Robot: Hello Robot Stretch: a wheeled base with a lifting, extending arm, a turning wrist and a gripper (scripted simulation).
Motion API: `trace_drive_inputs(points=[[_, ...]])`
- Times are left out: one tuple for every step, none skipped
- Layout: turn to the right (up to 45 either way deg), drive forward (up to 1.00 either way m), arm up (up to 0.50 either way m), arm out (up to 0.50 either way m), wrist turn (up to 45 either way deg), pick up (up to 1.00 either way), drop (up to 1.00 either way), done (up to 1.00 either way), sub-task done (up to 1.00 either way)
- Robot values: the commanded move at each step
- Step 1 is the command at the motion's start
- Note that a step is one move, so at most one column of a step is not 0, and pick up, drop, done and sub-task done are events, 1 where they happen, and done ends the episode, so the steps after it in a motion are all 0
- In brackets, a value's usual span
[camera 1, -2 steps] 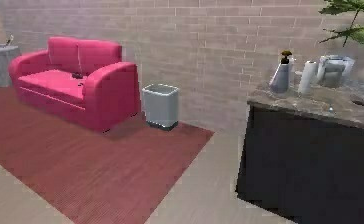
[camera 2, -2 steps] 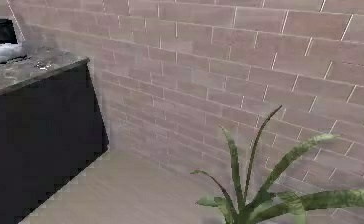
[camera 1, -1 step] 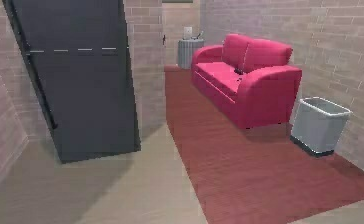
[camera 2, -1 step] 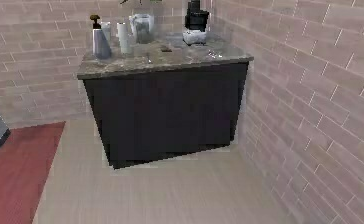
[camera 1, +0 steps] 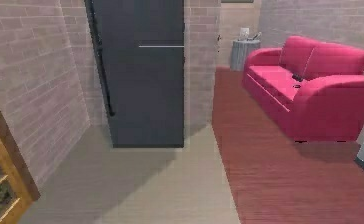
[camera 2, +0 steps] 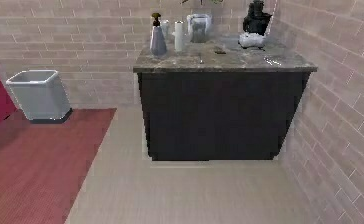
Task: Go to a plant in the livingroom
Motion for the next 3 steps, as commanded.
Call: trace_drive_inputs(points=[[0.0,0.1,0.0,0.0,0.0,0.0,0.0,0.0,0.0],[24.0,0.0,0.0,0.0,0.0,0.0,0.0,0.0,0.0],[0.0,1.0,0.0,0.0,0.0,0.0,0.0,0.0,0.0]])
